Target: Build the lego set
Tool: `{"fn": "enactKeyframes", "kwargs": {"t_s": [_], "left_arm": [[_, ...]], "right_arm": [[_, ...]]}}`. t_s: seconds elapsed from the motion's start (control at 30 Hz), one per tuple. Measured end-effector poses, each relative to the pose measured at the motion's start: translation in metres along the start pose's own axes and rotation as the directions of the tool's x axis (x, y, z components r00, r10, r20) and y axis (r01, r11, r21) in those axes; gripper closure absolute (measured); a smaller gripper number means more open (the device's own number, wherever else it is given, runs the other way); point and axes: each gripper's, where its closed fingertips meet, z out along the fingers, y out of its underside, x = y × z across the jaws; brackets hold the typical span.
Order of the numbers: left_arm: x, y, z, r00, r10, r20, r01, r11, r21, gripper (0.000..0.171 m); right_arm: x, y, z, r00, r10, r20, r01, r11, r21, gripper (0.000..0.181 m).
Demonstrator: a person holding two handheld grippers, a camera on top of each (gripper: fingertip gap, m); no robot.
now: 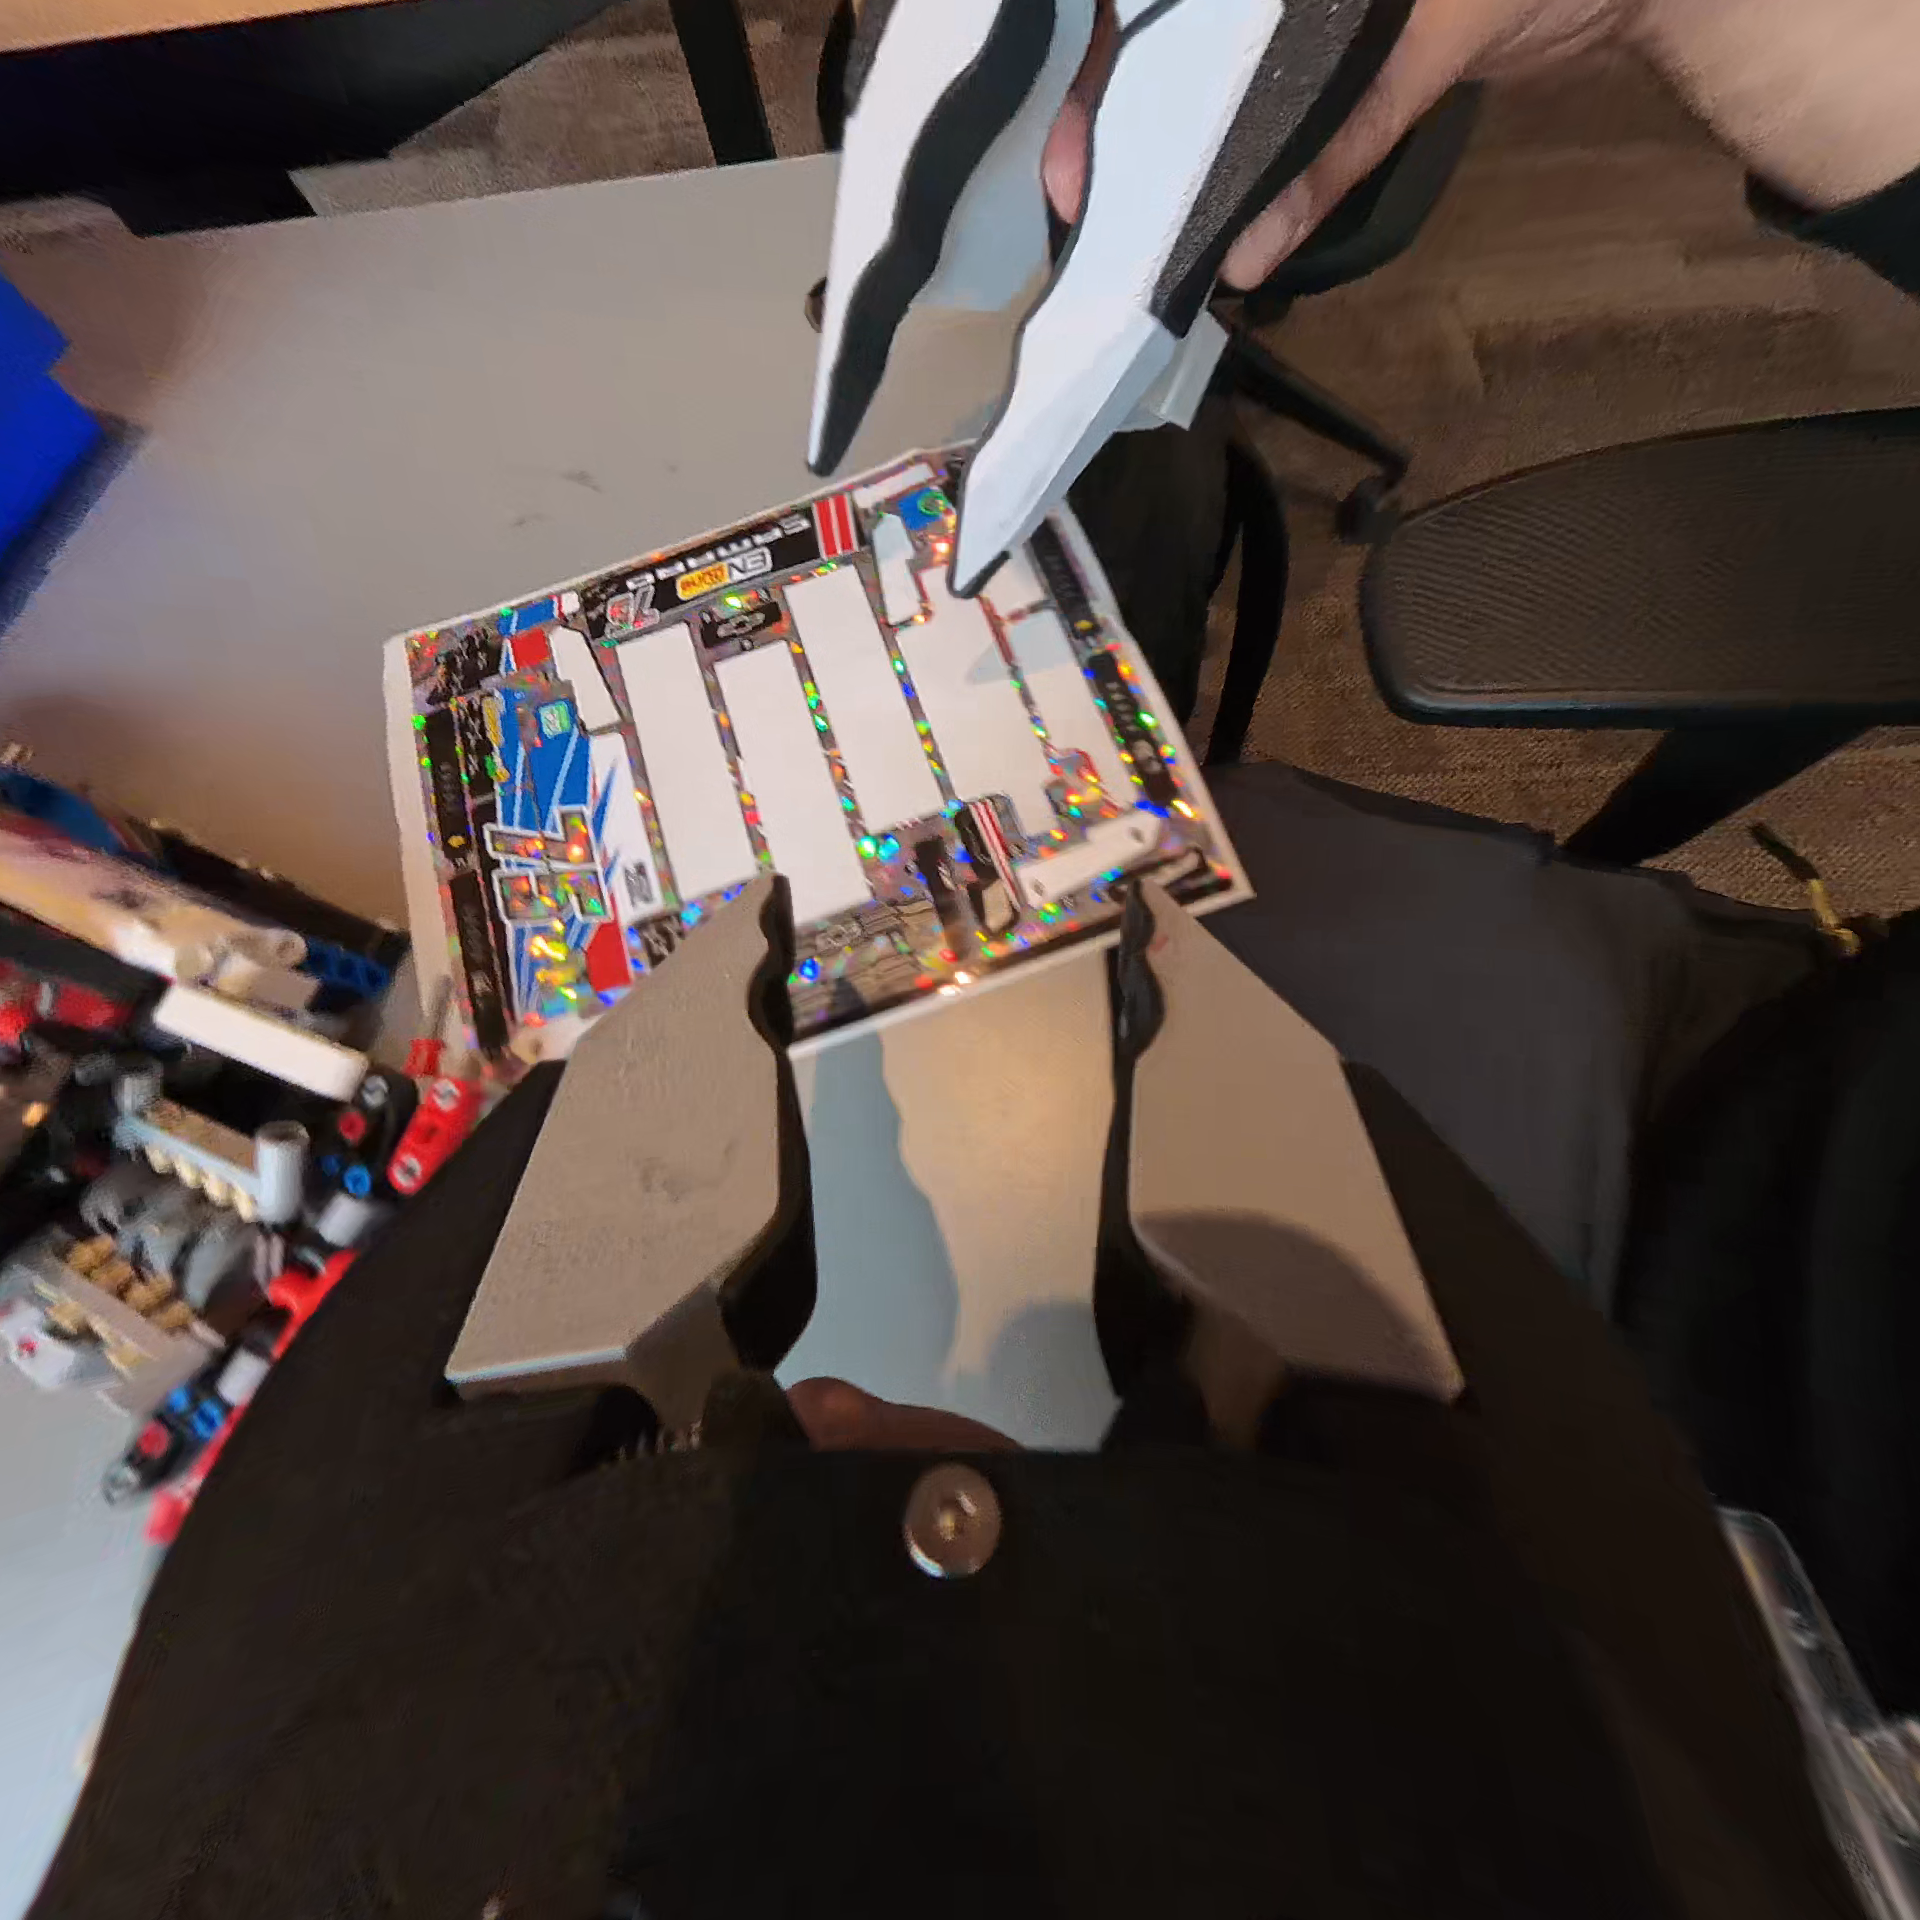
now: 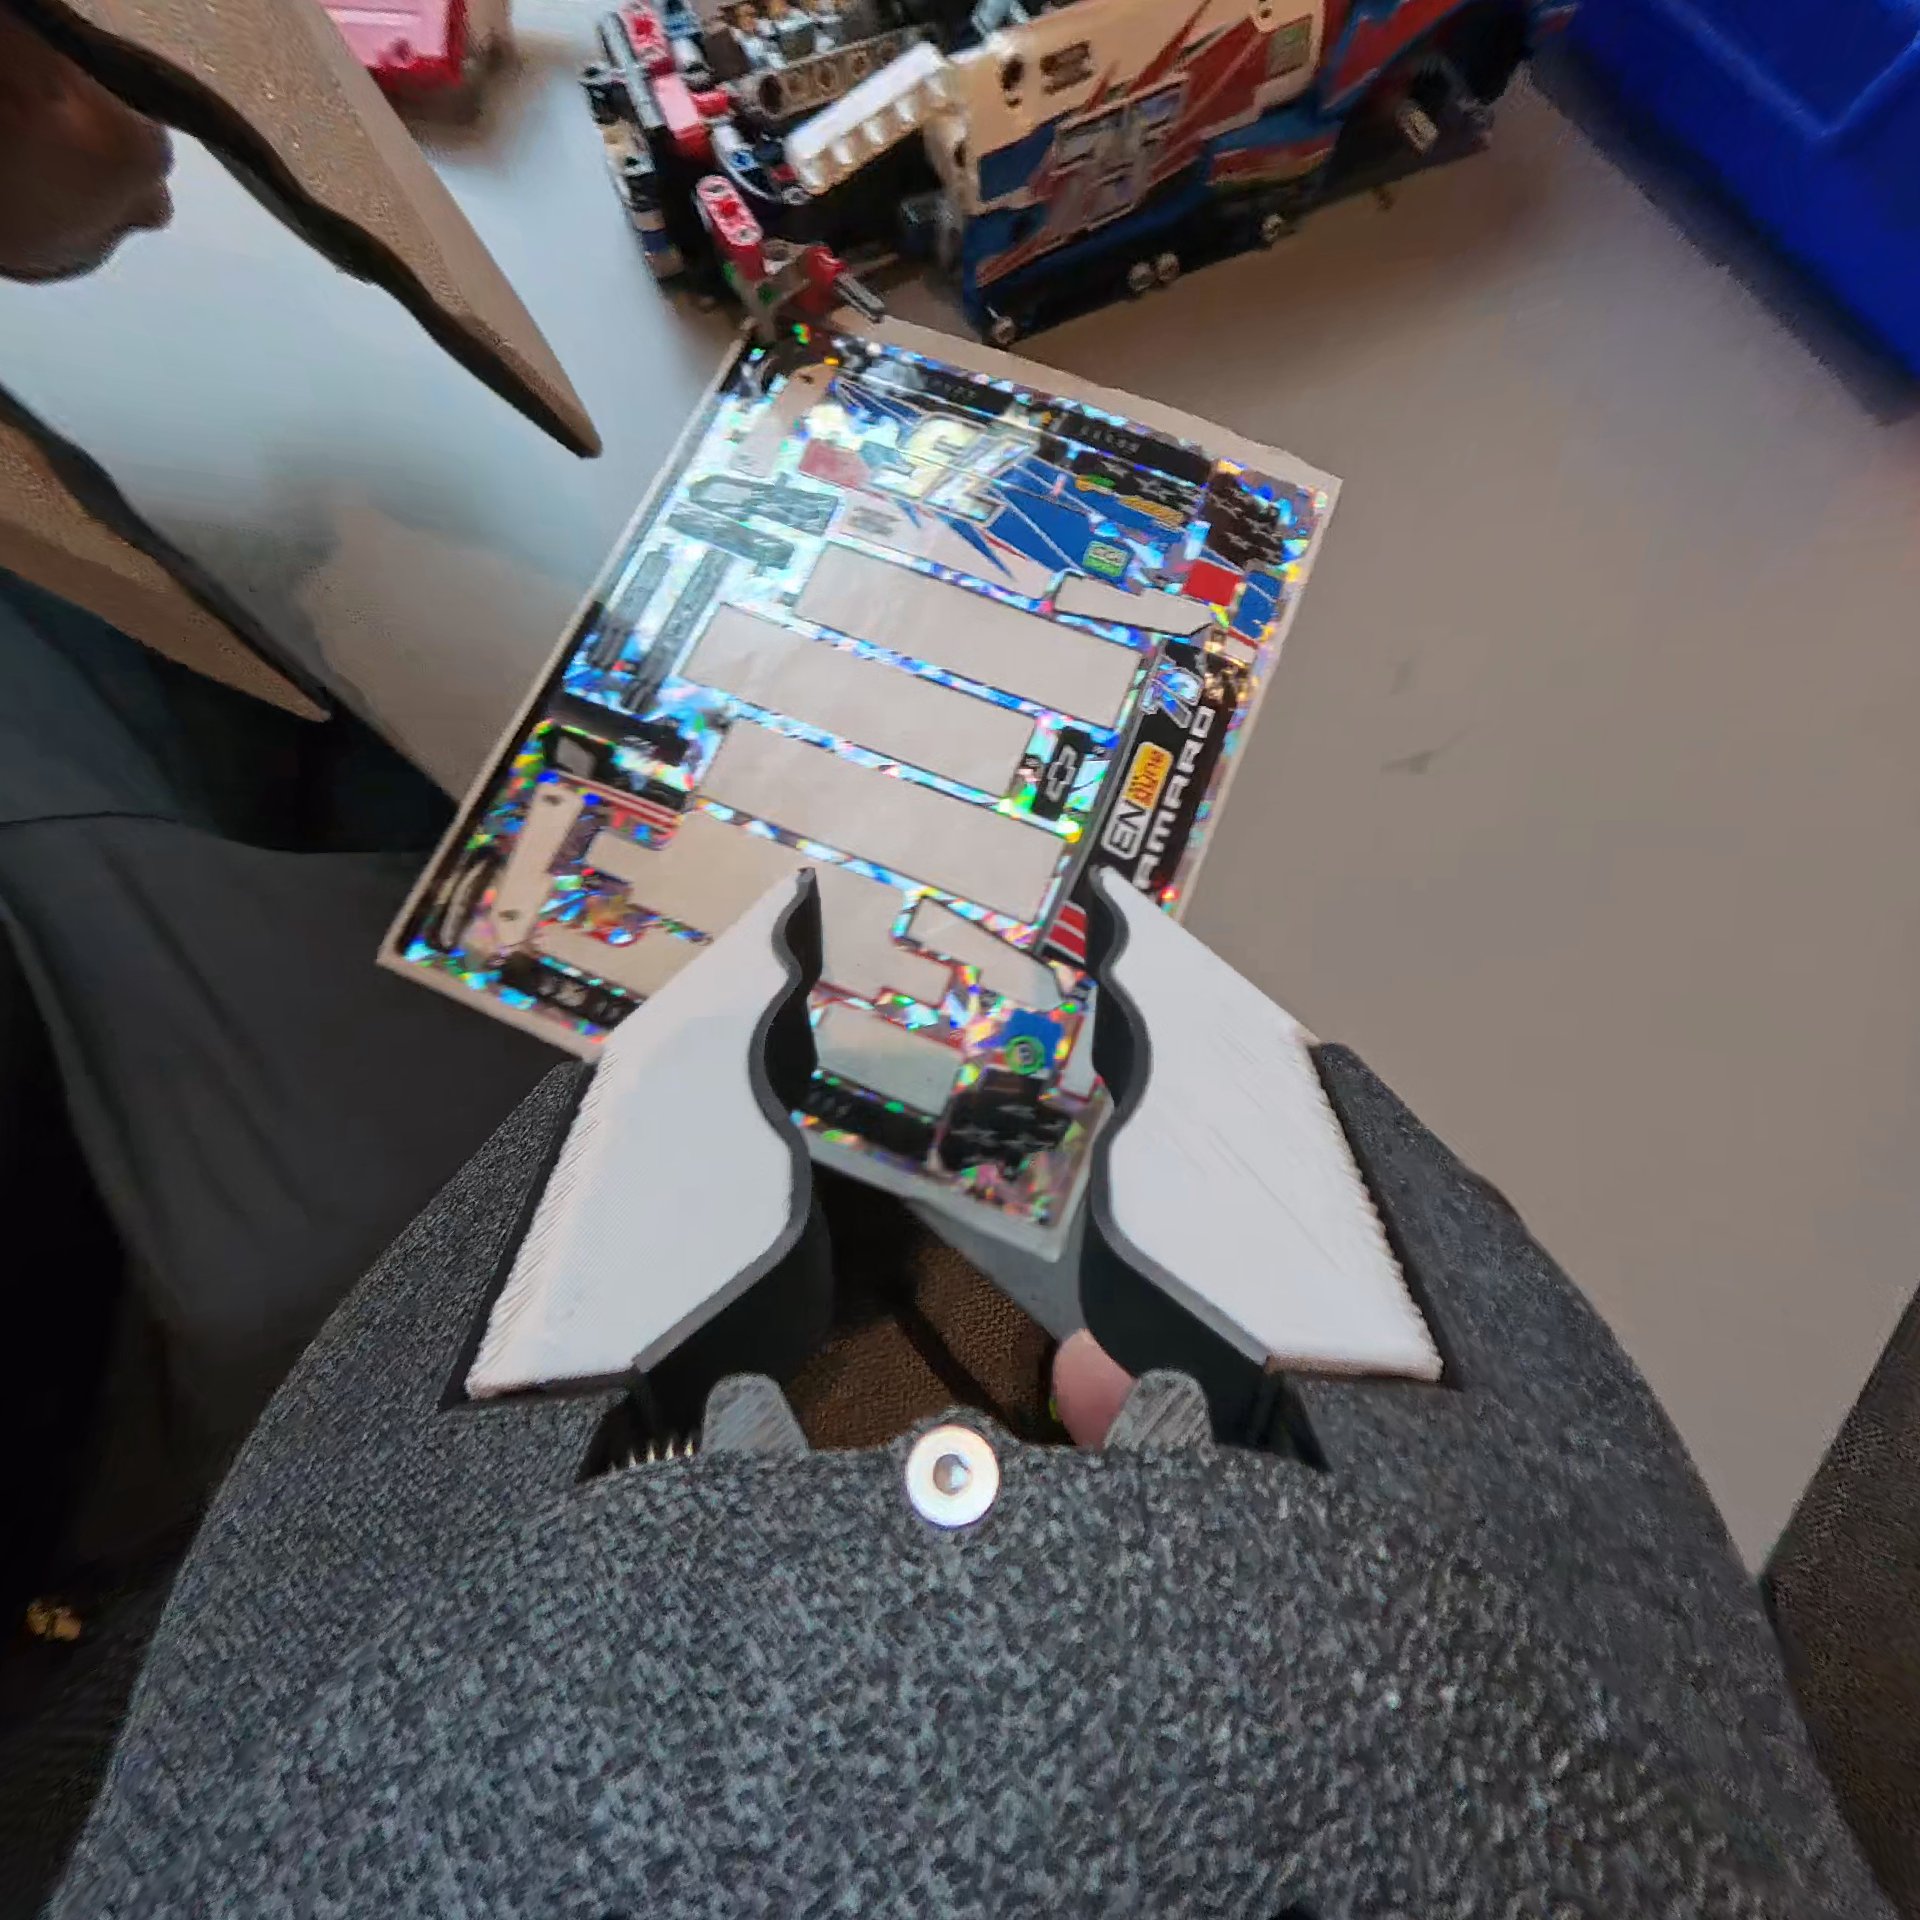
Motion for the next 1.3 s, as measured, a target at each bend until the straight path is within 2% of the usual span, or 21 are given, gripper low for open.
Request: {"fn": "enactKeyframes", "kwargs": {"t_s": [0.1, 0.17, 0.33, 0.43, 0.5, 0.63, 0.7, 0.83, 1.03, 1.2, 1.3], "left_arm": [[-0.014, -0.006, 0.013, 1.000, -0.022, -0.021, 0.021, 0.999, -0.031, 0.106], [-0.018, -0.003, 0.016, 0.999, -0.046, -0.029, 0.045, 0.999, -0.030, 0.106], [-0.017, 0.028, 0.023, 0.997, -0.066, -0.034, 0.062, 0.992, -0.111, 0.104], [-0.013, 0.036, 0.027, 0.995, -0.081, -0.054, 0.075, 0.992, -0.103, 0.104], [-0.014, 0.036, 0.027, 0.996, -0.075, -0.056, 0.071, 0.995, -0.073, 0.106], [-0.006, 0.034, 0.026, 0.990, -0.067, -0.125, 0.059, 0.996, -0.064, 0.099], [-0.003, 0.035, 0.026, 0.990, -0.019, -0.141, 0.010, 0.998, -0.066, 0.102], [0.005, 0.035, 0.024, 0.977, 0.041, -0.209, -0.054, 0.997, -0.054, 0.109], [0.007, 0.035, 0.023, 0.963, 0.055, -0.265, -0.069, 0.997, -0.044, 0.117], [0.013, 0.038, 0.019, 0.950, 0.121, -0.289, -0.140, 0.989, -0.044, 0.121], [0.012, 0.040, 0.016, 0.950, 0.097, -0.297, -0.116, 0.992, -0.047, 0.130]], "right_arm": [[0.013, 0.005, 0.017, 1.000, 0.009, 0.017, -0.009, 0.999, -0.031, 0.130], [0.007, 0.011, 0.025, 0.999, 0.002, 0.034, 0.000, 0.999, -0.044, 0.129], [-0.015, 0.014, 0.021, 0.996, 0.018, 0.085, -0.017, 1.000, -0.010, 0.133], [-0.025, 0.019, 0.015, 0.994, 0.023, 0.106, -0.021, 1.000, -0.018, 0.135], [-0.020, 0.020, 0.009, 0.994, 0.060, 0.092, -0.059, 0.998, -0.008, 0.135], [0.012, 0.024, -0.001, 0.981, 0.195, 0.006, -0.195, 0.980, 0.027, 0.135], [0.021, 0.034, -0.003, 0.968, 0.250, -0.031, -0.249, 0.968, 0.016, 0.134], [0.015, 0.040, -0.012, 0.941, 0.337, -0.039, -0.334, 0.940, 0.065, 0.130], [0.008, 0.053, -0.029, 0.892, 0.448, -0.062, -0.440, 0.892, 0.102, 0.131], [0.007, 0.057, -0.035, 0.858, 0.512, -0.041, -0.503, 0.854, 0.134, 0.130], [0.005, 0.058, -0.034, 0.872, 0.484, -0.069, -0.475, 0.873, 0.114, 0.128]]}}
